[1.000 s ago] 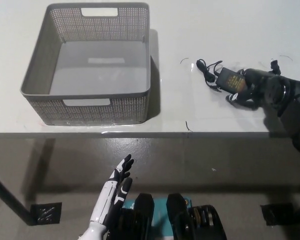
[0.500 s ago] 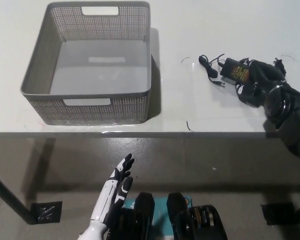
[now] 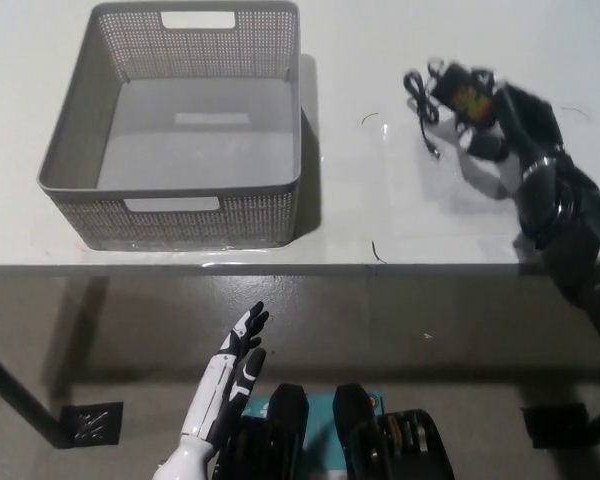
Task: Use the right hand to pick up a black power cord and place it into a container on the left hand side
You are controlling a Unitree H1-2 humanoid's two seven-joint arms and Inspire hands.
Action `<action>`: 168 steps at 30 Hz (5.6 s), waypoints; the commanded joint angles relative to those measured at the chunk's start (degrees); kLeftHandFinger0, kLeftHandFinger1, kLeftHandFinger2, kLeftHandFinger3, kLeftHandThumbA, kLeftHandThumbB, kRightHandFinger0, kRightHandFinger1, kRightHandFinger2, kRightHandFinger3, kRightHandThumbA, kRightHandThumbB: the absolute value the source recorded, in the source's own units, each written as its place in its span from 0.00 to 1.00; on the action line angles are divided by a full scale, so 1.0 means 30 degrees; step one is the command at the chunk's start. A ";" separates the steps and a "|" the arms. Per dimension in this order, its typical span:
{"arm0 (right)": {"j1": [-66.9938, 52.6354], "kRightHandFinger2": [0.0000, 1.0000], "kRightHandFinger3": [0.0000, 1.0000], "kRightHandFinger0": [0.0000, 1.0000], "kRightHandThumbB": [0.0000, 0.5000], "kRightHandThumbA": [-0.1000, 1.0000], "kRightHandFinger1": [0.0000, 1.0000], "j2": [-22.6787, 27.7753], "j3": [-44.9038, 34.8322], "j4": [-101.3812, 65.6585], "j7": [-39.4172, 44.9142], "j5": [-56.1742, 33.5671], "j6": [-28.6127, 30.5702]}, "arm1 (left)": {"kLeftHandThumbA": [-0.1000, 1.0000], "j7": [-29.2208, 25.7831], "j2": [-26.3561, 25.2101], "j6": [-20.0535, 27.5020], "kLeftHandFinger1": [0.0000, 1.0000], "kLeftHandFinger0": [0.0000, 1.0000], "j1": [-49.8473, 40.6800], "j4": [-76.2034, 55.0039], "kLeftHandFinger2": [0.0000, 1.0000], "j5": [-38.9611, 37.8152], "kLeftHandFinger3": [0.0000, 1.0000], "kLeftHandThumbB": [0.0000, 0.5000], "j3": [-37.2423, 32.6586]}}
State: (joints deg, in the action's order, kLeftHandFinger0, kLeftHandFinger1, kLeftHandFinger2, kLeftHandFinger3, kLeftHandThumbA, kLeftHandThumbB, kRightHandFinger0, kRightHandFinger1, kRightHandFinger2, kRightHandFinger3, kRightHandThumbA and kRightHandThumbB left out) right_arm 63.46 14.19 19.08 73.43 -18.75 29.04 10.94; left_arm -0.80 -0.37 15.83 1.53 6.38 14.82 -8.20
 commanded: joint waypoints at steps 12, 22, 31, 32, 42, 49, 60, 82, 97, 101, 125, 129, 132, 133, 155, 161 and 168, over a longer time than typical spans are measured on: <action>0.3532 0.79 0.82 0.00 0.27 0.00 0.35 0.0014 -0.0914 -0.6054 -0.0322 -0.0169 0.0484 | 1.00 -0.0259 -0.0044 0.0705 1.00 1.00 0.0211 -0.0545 1.00 -0.0248 1.00 0.00 0.0171; 0.4297 0.73 0.82 0.00 0.31 0.00 0.31 -0.1691 -0.0542 -0.6854 -0.0212 0.0152 0.0084 | 1.00 -0.0150 -0.0234 0.0490 1.00 1.00 0.0165 -0.0706 1.00 -0.0094 1.00 0.00 0.0077; 0.5514 0.69 0.87 0.00 0.35 0.00 0.18 -0.4547 0.0220 -0.5593 -0.0401 0.0585 0.0001 | 1.00 -0.0240 -0.0222 0.0236 1.00 1.00 0.0053 -0.0908 1.00 0.0250 1.00 0.00 0.0000; 0.5647 0.72 0.89 0.00 0.34 0.00 0.20 -0.4832 0.0363 -0.5456 -0.0545 0.0751 -0.0181 | 1.00 -0.0139 -0.0240 0.0182 1.00 1.00 0.0075 -0.0914 1.00 0.0165 1.00 0.00 -0.0023; 0.6025 0.58 0.68 0.00 0.33 0.00 0.20 -0.6501 0.0508 -0.4852 -0.0887 0.0670 0.0038 | 1.00 0.0074 -0.0253 0.0348 1.00 1.00 0.0137 -0.0929 1.00 -0.0106 1.00 0.00 -0.0104; 0.5893 0.66 0.79 0.00 0.27 0.00 0.30 -0.6457 0.0304 -0.4195 -0.0677 0.0455 -0.0031 | 1.00 0.0258 -0.0348 -0.0046 1.00 1.00 0.0181 -0.1267 1.00 -0.0176 1.00 0.00 -0.0083; 0.5089 0.86 0.93 0.00 0.32 0.00 0.47 -0.7526 0.0672 -0.1191 -0.1217 0.0515 0.0238 | 1.00 0.0071 -0.0239 -0.0020 1.00 1.00 0.0507 -0.1340 1.00 0.0271 1.00 0.00 -0.0136; 0.4477 1.00 1.00 1.00 1.00 0.89 1.00 -0.7925 0.0845 0.0433 0.2510 -0.0012 -0.0958 | 1.00 0.0435 -0.0330 -0.0435 1.00 1.00 0.1257 -0.1160 1.00 -0.0038 1.00 0.00 -0.0241; 0.3753 1.00 1.00 1.00 1.00 1.00 1.00 -0.7194 0.0365 -0.1686 0.2693 -0.0585 -0.0713 | 0.93 0.0588 -0.0316 -0.0696 1.00 1.00 0.1220 -0.1282 1.00 -0.0002 1.00 0.00 -0.0321; 0.3420 1.00 1.00 1.00 0.99 1.00 1.00 -0.6887 -0.0299 -0.4746 0.3017 -0.0985 -0.0628 | 0.91 0.0506 -0.0363 -0.0684 1.00 1.00 0.1384 -0.1246 1.00 0.0206 1.00 0.00 -0.0345; 0.0214 1.00 1.00 1.00 0.81 1.00 1.00 -0.4605 -0.5053 -2.0104 0.4602 -0.3796 -0.3557 | 0.72 0.0518 -0.0729 -0.0163 1.00 1.00 0.1309 -0.0862 1.00 0.0267 1.00 0.00 -0.0485; -0.1932 1.00 1.00 1.00 0.85 1.00 1.00 -0.4473 -0.6270 -2.3900 0.4336 -0.4339 -0.3814 | 0.70 0.0563 -0.0873 -0.0070 1.00 1.00 0.1577 -0.0716 1.00 0.0147 1.00 0.00 -0.0413; -0.2459 1.00 1.00 1.00 0.85 1.00 1.00 -0.4534 -0.6634 -2.4704 0.4439 -0.4587 -0.3805 | 0.71 0.0547 -0.0895 -0.0219 1.00 1.00 0.1610 -0.0750 1.00 0.0195 1.00 0.00 -0.0424; -0.3667 1.00 1.00 1.00 0.84 1.00 1.00 -0.4525 -0.6939 -2.6293 0.4681 -0.5095 -0.4068 | 0.72 0.0494 -0.0963 -0.0042 1.00 1.00 0.1503 -0.0710 1.00 0.0289 1.00 0.00 -0.0446; -1.4850 1.00 1.00 1.00 0.76 1.00 1.00 -0.3902 -0.5349 -3.0451 0.7651 -0.8865 -0.3246 | 1.00 0.0277 -0.0748 -0.0341 1.00 1.00 0.1530 -0.0914 1.00 0.0189 1.00 0.00 -0.0204; -1.7689 1.00 1.00 1.00 0.75 1.00 1.00 -0.3686 -0.4174 -2.7068 0.8733 -0.9697 -0.1297 | 1.00 0.0192 -0.0733 0.0183 1.00 1.00 0.1663 -0.0591 1.00 -0.0008 1.00 0.00 -0.0109; -1.8751 1.00 1.00 1.00 0.60 1.00 1.00 -0.3983 -0.3859 -2.4394 0.9140 -1.0305 0.0242 | 1.00 0.0184 -0.0680 0.0055 1.00 1.00 0.2129 -0.0456 1.00 -0.0264 1.00 0.01 0.0081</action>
State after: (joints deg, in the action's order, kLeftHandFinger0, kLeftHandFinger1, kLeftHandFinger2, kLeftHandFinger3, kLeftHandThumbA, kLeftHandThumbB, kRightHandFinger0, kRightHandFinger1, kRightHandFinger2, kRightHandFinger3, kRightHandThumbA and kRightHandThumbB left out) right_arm 6.58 2.82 6.82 -0.98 6.30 1.20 4.83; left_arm 0.37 -2.89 14.50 5.81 5.56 15.16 -8.52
